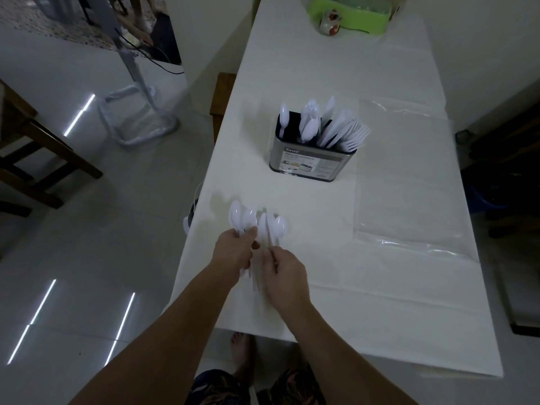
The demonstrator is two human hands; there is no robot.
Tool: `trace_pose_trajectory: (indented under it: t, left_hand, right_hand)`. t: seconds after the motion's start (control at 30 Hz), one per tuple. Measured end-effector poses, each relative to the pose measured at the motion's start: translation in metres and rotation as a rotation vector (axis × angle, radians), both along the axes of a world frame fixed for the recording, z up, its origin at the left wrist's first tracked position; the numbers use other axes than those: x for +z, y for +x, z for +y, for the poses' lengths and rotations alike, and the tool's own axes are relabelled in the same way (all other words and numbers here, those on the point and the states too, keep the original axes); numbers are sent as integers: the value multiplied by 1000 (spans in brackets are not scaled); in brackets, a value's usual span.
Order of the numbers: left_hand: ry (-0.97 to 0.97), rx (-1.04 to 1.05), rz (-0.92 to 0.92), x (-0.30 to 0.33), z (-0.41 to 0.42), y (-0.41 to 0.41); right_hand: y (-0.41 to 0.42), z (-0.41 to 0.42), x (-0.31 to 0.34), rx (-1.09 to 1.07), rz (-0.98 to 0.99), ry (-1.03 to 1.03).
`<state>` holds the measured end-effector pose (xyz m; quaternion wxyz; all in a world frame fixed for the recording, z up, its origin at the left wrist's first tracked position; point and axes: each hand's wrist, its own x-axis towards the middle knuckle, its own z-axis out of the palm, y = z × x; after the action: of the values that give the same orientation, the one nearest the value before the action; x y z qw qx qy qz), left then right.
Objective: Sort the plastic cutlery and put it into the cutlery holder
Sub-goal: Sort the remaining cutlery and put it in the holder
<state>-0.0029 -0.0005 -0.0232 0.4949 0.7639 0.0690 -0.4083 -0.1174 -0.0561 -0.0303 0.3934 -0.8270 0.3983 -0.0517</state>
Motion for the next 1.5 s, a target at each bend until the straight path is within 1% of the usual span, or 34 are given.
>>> trace_pose_trajectory:
  t: [0.1, 0.17, 0.23, 0.37, 0.6, 0.73, 0.83, 0.93, 1.0, 1.03, 1.13, 1.17, 1.23, 1.37, 1.43, 1.5]
  left_hand:
    - [11, 21, -11, -2, 3, 5]
    - [5, 37, -6, -4, 4, 6]
    - [-14, 50, 10, -6, 4, 5]
    - [-100, 113, 85, -9, 3, 3]
    - [-123, 116, 114, -5, 2, -2]
    - [-104, 56, 73, -6, 1, -4]
    - [-138, 32, 70, -2, 0, -6]
    - [-157, 10, 52, 2, 1, -7]
    - [-151, 12, 50, 3, 3, -5]
    - [-138, 15, 44, 3, 5, -3]
    - [-118, 57, 37, 1, 14, 4]
    - [-116, 73, 38, 0, 16, 6]
    - [-102, 84, 29, 0, 20, 9]
    - [-100, 104, 25, -1, 23, 9]
    - [-100, 105, 26, -1, 24, 8]
    - [-91, 101, 21, -1, 25, 7]
  right_hand:
    - [-6, -16, -8, -184, 222, -15]
    - [-9, -22, -10, -177, 333, 13]
    - [-8, -25, -9, -148, 359, 36]
    - [-8, -31, -11, -186, 362, 60]
    - [-12, -33, -12, -230, 278, 89]
    - [-13, -29, -5, -310, 91, 108]
    - [-6, -18, 2, -222, -60, 164]
    - [3, -4, 6, -112, -119, 234]
    - [5, 0, 5, -93, -87, 260]
    - [4, 0, 4, -106, -47, 236]
    - [-5, -11, -3, -233, 146, 76]
    - [-9, -14, -5, -267, 210, 56]
    - [-13, -20, -10, -269, 301, 71]
    - [-9, -26, -14, -187, 382, 53]
    - [-7, -27, -13, -215, 384, 81]
    - [-7, -28, -10, -287, 350, 127]
